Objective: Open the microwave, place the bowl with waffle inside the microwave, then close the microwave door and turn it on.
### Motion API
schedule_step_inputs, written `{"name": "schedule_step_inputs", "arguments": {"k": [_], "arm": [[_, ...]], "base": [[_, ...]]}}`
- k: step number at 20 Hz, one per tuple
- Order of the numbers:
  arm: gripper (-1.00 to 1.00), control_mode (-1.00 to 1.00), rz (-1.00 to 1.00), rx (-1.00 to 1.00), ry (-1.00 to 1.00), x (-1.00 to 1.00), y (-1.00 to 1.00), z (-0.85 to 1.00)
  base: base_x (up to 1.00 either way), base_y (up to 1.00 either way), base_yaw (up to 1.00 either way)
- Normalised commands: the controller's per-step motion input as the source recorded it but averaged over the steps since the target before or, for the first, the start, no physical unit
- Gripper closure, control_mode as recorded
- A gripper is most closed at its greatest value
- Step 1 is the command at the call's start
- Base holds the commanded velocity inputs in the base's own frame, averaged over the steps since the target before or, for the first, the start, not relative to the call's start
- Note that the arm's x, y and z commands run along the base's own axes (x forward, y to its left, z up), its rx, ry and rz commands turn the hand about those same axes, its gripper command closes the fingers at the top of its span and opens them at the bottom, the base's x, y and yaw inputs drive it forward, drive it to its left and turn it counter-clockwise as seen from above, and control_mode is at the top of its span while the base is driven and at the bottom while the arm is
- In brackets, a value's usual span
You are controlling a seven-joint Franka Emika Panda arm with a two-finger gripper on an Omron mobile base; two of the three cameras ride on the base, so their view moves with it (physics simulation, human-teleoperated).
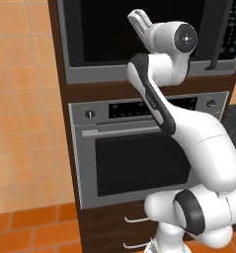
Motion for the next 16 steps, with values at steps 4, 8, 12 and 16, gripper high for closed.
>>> {"name": "schedule_step_inputs", "arguments": {"k": [4, 8, 12, 16], "arm": [[1.00, -1.00, 0.10, 0.24, 0.01, -0.86, -0.54, 0.00], [1.00, -1.00, 0.09, 0.33, 0.01, -1.00, -0.75, 0.00], [1.00, -1.00, 0.02, 0.31, 0.02, -1.00, -0.85, 0.05], [1.00, -1.00, 0.10, 0.31, 0.04, -0.41, -0.98, -0.02]], "base": [[0.00, 0.00, 0.00], [0.00, 0.00, 0.00], [0.00, 0.00, 0.00], [0.00, 0.00, 0.00]]}}
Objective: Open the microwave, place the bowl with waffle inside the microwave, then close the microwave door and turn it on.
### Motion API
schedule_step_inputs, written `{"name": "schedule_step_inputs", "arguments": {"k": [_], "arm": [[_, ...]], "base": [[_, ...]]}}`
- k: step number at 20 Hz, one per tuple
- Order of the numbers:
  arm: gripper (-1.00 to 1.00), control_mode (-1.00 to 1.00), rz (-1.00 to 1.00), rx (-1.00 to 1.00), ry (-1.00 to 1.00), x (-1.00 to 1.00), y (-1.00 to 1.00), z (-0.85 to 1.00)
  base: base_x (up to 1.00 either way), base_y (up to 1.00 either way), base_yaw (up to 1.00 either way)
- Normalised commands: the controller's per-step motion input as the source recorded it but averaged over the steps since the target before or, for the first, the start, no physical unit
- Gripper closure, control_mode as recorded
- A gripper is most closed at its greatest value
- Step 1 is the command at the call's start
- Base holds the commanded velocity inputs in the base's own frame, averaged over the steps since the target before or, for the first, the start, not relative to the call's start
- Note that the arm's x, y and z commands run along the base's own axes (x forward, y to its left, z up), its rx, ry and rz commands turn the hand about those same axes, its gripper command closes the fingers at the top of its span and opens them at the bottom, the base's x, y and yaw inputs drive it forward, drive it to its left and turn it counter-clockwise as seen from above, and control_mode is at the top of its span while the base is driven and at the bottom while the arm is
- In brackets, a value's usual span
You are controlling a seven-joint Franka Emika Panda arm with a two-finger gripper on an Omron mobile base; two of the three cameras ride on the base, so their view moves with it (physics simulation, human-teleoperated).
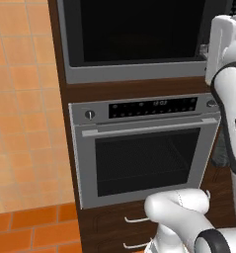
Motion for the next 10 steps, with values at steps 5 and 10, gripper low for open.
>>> {"name": "schedule_step_inputs", "arguments": {"k": [5, 10], "arm": [[1.00, -1.00, 0.06, 0.31, 0.00, -0.71, -0.97, -0.02], [1.00, -1.00, -0.03, 0.04, 0.00, -0.33, -0.53, -0.28]], "base": [[0.00, 0.00, 0.00], [0.00, 0.00, 0.00]]}}
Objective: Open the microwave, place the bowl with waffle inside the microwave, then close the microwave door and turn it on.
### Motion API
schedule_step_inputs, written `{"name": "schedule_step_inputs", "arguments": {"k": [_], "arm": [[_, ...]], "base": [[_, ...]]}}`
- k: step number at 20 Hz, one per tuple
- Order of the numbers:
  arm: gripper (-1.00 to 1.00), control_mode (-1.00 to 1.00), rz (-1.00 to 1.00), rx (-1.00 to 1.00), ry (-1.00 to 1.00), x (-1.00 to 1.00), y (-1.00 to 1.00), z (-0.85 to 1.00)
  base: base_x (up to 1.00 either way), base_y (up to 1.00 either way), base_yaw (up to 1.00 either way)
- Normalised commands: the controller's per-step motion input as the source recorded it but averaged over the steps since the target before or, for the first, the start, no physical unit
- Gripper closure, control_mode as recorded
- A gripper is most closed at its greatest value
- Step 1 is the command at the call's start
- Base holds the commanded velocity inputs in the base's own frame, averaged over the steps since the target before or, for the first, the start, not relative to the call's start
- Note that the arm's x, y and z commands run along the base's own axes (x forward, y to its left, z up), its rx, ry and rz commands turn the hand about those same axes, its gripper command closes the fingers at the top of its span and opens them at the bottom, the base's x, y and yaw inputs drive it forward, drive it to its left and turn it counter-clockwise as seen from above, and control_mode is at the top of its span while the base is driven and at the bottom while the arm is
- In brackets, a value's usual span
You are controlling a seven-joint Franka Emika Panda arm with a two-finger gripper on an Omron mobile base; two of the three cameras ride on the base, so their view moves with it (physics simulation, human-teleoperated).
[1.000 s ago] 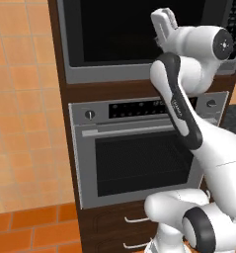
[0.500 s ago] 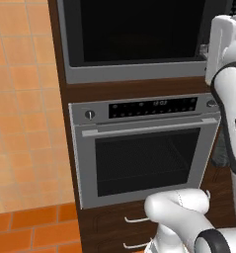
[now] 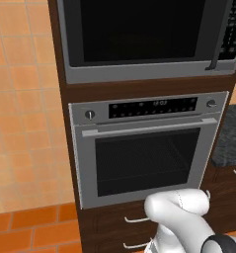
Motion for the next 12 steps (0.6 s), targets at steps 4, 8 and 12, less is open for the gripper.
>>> {"name": "schedule_step_inputs", "arguments": {"k": [4, 8, 12], "arm": [[1.00, -1.00, -0.01, 0.00, 0.00, 0.30, -0.65, -0.51], [1.00, -1.00, 0.00, -0.01, -0.01, 0.70, -0.52, -0.33], [1.00, -1.00, 0.00, 0.00, -0.03, 0.76, -0.24, 0.12]], "base": [[0.00, 0.00, 0.00], [0.00, 0.00, 0.00], [0.00, 0.00, 0.00]]}}
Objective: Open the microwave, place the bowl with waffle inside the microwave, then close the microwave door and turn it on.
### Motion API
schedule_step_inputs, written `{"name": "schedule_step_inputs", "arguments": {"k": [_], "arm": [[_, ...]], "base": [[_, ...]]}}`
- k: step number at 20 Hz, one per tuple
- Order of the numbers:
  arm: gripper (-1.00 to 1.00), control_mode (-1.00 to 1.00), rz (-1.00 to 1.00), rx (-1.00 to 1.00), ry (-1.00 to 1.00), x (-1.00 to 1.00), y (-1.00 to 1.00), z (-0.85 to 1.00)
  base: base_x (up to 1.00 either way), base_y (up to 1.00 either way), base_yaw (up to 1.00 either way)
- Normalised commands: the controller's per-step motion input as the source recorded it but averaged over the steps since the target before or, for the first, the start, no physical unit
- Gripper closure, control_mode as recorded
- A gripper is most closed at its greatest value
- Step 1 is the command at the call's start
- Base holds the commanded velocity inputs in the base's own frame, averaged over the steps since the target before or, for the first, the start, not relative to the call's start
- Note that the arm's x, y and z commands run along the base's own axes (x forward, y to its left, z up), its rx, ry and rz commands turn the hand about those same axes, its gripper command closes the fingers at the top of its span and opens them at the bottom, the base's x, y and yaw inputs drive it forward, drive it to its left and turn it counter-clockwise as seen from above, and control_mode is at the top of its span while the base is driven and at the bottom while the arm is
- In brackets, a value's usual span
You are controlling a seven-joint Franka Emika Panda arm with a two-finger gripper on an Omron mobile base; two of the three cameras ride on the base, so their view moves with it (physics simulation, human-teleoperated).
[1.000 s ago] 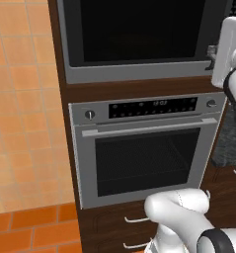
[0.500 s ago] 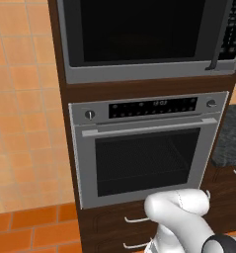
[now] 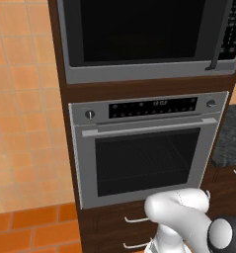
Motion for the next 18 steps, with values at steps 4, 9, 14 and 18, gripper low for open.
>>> {"name": "schedule_step_inputs", "arguments": {"k": [4, 9, 14, 18], "arm": [[1.00, -1.00, 0.00, 0.00, 0.00, 0.64, -0.17, 0.18], [1.00, -1.00, 0.00, 0.00, 0.00, 0.67, -0.28, 0.01], [1.00, -1.00, 0.00, 0.00, -0.01, 0.73, -0.19, 0.00], [1.00, -1.00, 0.00, 0.00, 0.00, 0.81, -0.19, 0.00]], "base": [[0.00, 0.00, 0.00], [0.00, 0.00, 0.00], [0.00, 0.00, 0.00], [0.00, 0.00, 0.00]]}}
